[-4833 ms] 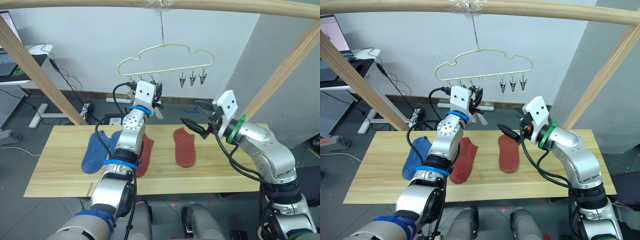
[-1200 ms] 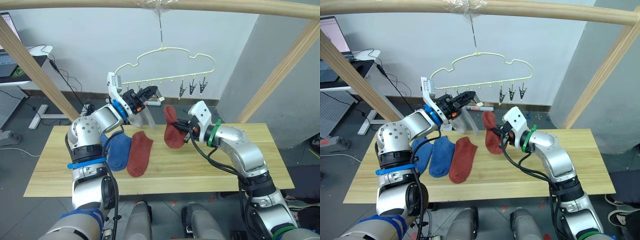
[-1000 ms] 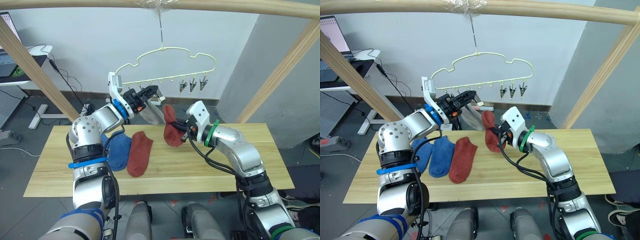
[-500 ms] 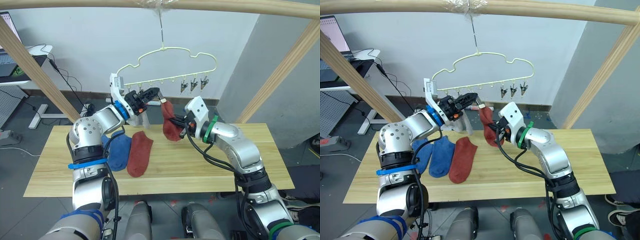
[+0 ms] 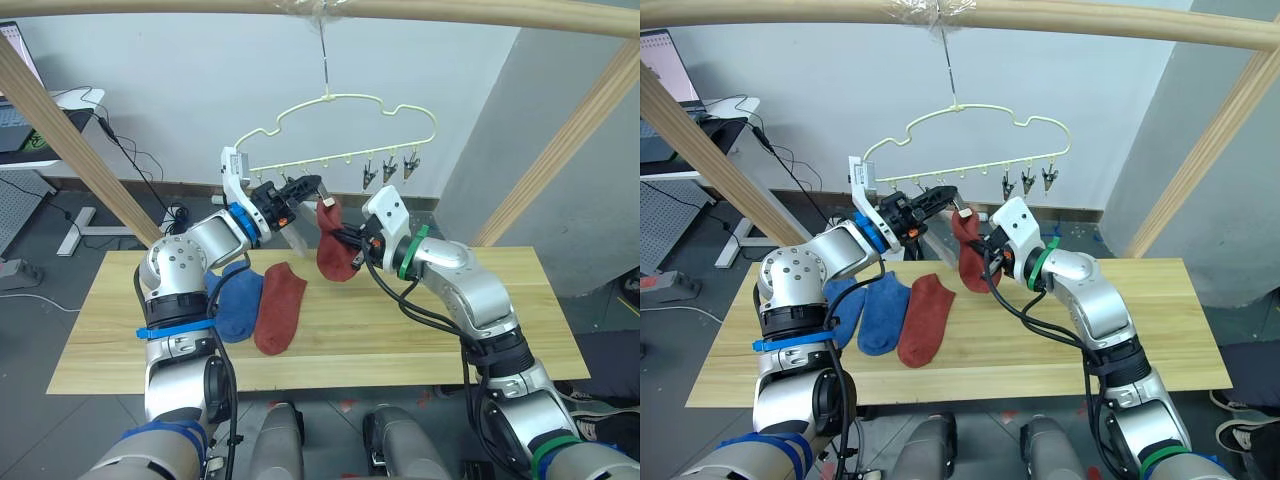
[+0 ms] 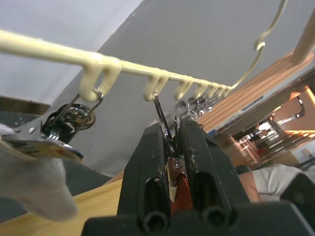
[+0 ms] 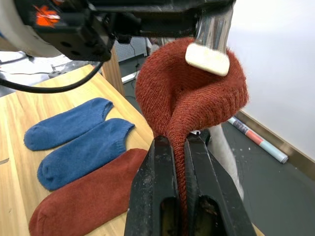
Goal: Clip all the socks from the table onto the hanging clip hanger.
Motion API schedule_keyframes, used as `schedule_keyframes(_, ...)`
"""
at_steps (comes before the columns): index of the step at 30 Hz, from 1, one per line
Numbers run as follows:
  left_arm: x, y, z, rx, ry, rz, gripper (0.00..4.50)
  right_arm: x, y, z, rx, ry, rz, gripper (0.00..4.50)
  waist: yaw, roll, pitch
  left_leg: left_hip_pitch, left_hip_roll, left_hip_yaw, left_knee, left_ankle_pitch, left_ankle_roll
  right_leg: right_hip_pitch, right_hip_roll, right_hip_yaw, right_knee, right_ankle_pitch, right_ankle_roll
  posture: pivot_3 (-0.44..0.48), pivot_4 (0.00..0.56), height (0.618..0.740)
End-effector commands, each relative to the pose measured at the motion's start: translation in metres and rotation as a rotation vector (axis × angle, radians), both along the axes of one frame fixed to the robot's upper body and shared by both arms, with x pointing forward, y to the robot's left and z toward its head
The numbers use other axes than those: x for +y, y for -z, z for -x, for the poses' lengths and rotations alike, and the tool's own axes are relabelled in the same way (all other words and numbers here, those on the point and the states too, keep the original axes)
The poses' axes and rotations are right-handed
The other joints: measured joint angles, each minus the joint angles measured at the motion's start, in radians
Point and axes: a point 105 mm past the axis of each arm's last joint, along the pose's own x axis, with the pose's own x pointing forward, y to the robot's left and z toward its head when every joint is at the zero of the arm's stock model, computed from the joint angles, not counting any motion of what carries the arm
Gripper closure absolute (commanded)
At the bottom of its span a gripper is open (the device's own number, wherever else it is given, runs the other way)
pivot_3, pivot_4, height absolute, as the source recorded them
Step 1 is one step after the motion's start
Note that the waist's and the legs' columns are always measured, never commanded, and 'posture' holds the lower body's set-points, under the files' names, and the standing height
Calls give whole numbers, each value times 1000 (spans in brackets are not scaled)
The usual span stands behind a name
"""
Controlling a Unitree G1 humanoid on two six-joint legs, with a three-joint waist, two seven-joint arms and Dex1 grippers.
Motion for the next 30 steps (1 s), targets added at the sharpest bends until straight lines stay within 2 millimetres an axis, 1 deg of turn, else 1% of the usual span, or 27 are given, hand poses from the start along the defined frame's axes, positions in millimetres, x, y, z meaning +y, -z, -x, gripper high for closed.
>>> schedule_keyframes(1, -1, -17, 8, -87, 29, 8, 3415, 3, -16, 0, -67, -5, -19, 4500, 0, 0, 0, 0, 0, 0, 0, 0, 0, 0, 0, 0, -1, 0, 0, 37, 227, 740)
schedule_keyframes(4, 2, -16, 7, -85, 13, 5, 2445, 3, -16, 0, -65, -3, -21, 4500, 0, 0, 0, 0, 0, 0, -1, 0, 0, 0, 0, 0, -2, 0, 0, 43, 224, 740)
schedule_keyframes(6, 6, -15, 7, -89, 0, -22, 1883, 3, -15, 0, -60, -1, -23, 4500, 1, 0, 0, -1, 0, 0, -1, 0, 0, 0, 0, 0, -2, 0, 0, 47, 220, 740)
schedule_keyframes(8, 10, -15, 10, -95, -1, -45, 1200, 3, -13, 0, -51, 3, -26, 4500, 1, 0, 0, -1, 0, 0, -1, 0, 0, 0, 0, 0, -3, 0, 0, 47, 220, 740)
schedule_keyframes(10, 14, -13, 15, -98, 0, -80, 627, 3, -11, 1, -46, 7, -25, 4500, 1, 0, 0, -1, 0, 0, -2, 0, 0, 0, 0, 0, -3, 0, 0, 54, 216, 740)
schedule_keyframes(12, 23, -3, 26, -93, -3, -175, 19, 4, -6, 6, -16, -12, -40, 3917, -1, 0, 0, -1, 1, 0, -3, 0, 0, 0, 0, 0, -4, 0, 0, 61, 211, 740)
schedule_keyframes(15, 36, 7, 39, -87, -6, -276, 0, 0, 1, 12, 20, -27, -48, 2963, 1, 0, 0, 0, 1, 0, -5, 0, 0, 0, 0, 0, -6, 1, -1, 82, 203, 740)
schedule_keyframes(17, 42, 8, 45, -91, -7, -313, 0, -5, 5, 15, 37, -27, -45, 2165, 3, 0, 0, -1, 2, -1, -7, 0, -1, 0, 0, 1, -7, 1, -1, 82, 203, 740)
schedule_keyframes(21, 49, 5, 45, -145, -72, -377, 0, -23, 13, 13, 24, 47, -1, 695, 20, 0, 0, -1, 1, -1, -6, 0, -1, 0, -1, 0, -7, 0, 0, 97, 190, 740)
schedule_keyframes(22, 50, 6, 45, -156, -98, -415, 0, -28, 13, 12, 18, 65, 7, 322, 23, 0, 0, -1, 1, 0, -6, 0, -1, 0, -1, 0, -7, 0, 0, 97, 190, 740)
schedule_keyframes(23, 51, 7, 46, -184, -134, -465, 0, -34, 12, 11, 9, 94, 7, 48, 26, 0, 0, -1, 1, 0, -6, 0, -1, 0, -1, 0, -7, 0, 0, 97, 184, 740)
schedule_keyframes(25, 53, 4, 49, -249, -203, -500, 0, -45, 7, 8, -16, 160, 1, 48, 28, 0, 0, 0, 1, 0, -6, 0, -1, 0, -1, 1, -7, 0, 0, 97, 184, 740)
schedule_keyframes(27, 59, 1, 51, -370, -306, -606, 0, -54, 1, 4, -47, 228, -15, 48, 29, 0, 0, -1, 1, 0, -6, 0, -1, 0, -1, 1, -7, 0, 0, 97, 180, 740)
schedule_keyframes(28, 59, 3, 53, -387, -309, -638, 0, -57, -3, 3, -57, 245, -26, 48, 30, 0, 0, -1, 1, 0, -6, 0, -1, 0, -1, 2, -7, 0, 0, 99, 182, 740)
schedule_keyframes(30, 53, 11, 62, -391, -207, -629, 0, -61, -12, 1, -84, 290, -54, 48, 30, 0, 0, 0, 2, 0, -6, 0, -1, 0, -1, 2, -7, 0, -1, 104, 187, 740)
